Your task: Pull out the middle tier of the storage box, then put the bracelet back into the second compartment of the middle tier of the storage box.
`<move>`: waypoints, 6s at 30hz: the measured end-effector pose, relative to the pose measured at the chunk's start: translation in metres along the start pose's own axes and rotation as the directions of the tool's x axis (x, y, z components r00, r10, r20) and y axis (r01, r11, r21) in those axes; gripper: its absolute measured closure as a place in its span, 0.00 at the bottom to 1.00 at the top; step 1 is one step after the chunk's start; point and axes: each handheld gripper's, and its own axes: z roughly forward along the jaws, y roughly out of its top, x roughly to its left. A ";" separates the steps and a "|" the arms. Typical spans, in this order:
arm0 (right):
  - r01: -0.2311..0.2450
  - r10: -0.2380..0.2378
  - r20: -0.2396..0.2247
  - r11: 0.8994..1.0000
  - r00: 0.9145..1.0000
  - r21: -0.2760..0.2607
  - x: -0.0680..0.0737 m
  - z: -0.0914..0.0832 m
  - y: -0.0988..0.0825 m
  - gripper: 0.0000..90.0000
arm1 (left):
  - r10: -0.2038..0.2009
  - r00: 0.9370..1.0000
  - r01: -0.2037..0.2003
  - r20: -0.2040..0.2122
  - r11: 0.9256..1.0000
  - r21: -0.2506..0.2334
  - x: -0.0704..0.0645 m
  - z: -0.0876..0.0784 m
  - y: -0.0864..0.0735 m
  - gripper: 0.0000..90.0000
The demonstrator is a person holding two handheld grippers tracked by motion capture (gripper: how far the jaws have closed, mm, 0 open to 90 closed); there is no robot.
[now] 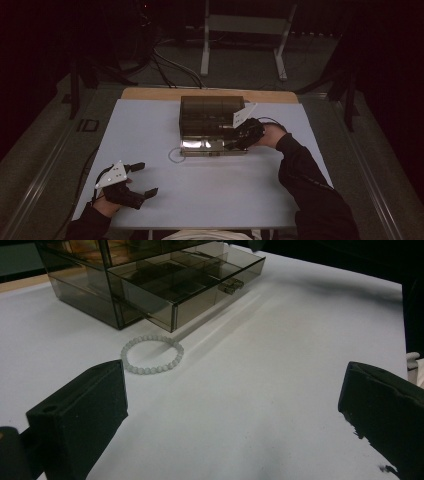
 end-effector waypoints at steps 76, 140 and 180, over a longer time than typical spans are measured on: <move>-0.493 0.660 0.533 0.750 0.529 -0.441 0.127 -0.039 -0.153 0.02 | -0.002 1.000 0.002 -0.002 1.000 0.002 0.001 0.001 0.000 0.01; -0.452 0.654 0.504 0.755 0.564 -0.474 0.131 -0.044 -0.153 0.02 | 0.046 0.995 -0.049 0.093 0.998 0.034 0.035 0.018 0.077 0.01; -0.445 0.663 0.486 0.746 0.570 -0.495 0.132 -0.048 -0.152 0.02 | -0.141 0.971 0.185 -0.195 0.956 0.230 0.079 0.089 0.047 0.01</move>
